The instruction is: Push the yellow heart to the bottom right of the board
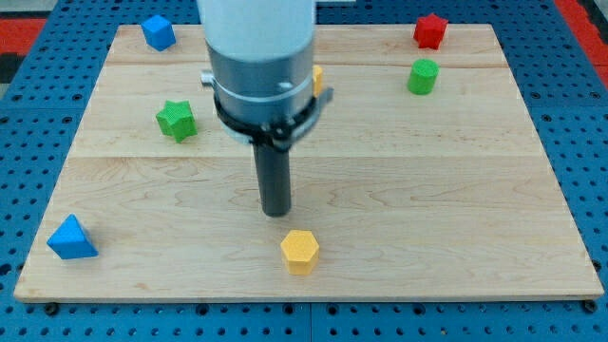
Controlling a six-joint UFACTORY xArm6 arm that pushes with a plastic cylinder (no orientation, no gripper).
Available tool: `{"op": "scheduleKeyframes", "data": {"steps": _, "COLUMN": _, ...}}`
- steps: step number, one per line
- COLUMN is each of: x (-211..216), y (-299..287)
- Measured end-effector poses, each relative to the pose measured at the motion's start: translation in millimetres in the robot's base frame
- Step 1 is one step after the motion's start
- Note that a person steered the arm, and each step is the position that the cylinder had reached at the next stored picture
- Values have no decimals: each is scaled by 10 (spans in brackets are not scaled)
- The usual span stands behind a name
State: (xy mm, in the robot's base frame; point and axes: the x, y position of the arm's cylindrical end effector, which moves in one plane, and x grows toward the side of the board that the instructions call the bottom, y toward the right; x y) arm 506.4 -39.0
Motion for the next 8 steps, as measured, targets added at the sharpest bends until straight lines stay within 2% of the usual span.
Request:
{"op": "scheduleKeyframes", "data": {"steps": 2, "x": -625, "y": -77}}
{"op": "scheduleKeyframes", "data": {"steps": 3, "x": -793, "y": -236}}
{"op": "scheduleKeyframes", "data": {"steps": 5, "x": -820, "y": -344}}
{"op": "scheduleKeyframes", "data": {"steps": 6, "x": -908, "y": -532}}
{"op": "scheduleKeyframes", "data": {"steps": 8, "x": -1197, "y": -427}}
